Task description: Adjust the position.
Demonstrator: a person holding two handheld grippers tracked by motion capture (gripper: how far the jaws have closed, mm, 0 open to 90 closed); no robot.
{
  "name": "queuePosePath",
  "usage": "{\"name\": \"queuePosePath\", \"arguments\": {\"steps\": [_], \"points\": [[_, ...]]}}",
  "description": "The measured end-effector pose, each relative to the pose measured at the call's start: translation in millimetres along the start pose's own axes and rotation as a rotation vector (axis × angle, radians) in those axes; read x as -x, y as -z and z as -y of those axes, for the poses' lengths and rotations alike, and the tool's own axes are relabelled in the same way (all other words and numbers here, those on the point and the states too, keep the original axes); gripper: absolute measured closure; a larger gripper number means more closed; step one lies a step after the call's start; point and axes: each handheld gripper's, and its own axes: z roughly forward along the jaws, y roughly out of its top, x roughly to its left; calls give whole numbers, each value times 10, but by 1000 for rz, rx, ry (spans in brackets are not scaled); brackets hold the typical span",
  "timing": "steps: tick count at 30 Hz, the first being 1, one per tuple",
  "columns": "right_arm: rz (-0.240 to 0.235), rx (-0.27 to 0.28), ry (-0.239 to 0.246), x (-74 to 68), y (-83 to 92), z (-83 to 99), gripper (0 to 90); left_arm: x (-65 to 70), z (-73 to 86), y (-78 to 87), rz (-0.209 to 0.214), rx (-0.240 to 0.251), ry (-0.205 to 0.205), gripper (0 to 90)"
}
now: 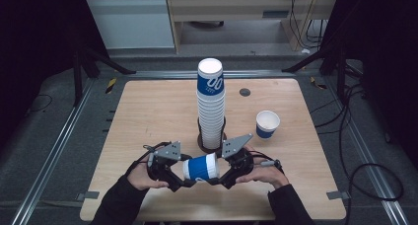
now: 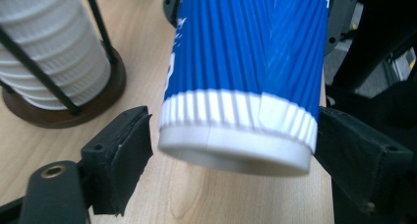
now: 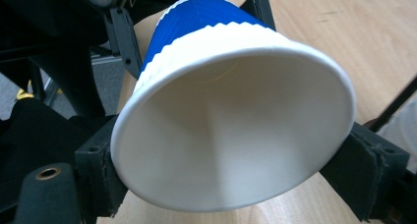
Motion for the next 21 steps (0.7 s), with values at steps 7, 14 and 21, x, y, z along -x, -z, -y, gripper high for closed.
{"name": "queuePosePath", "arguments": {"steps": [7, 14, 21], "points": [[-14, -30, 18, -39, -52, -12, 153, 9, 4, -51, 21, -31, -10, 210], [1, -36, 24, -30, -64, -6, 143, 11, 9, -57, 25, -20, -14, 271], [27, 36, 12, -9, -11, -22, 77, -33, 29, 2, 0, 14, 2, 275]]}}
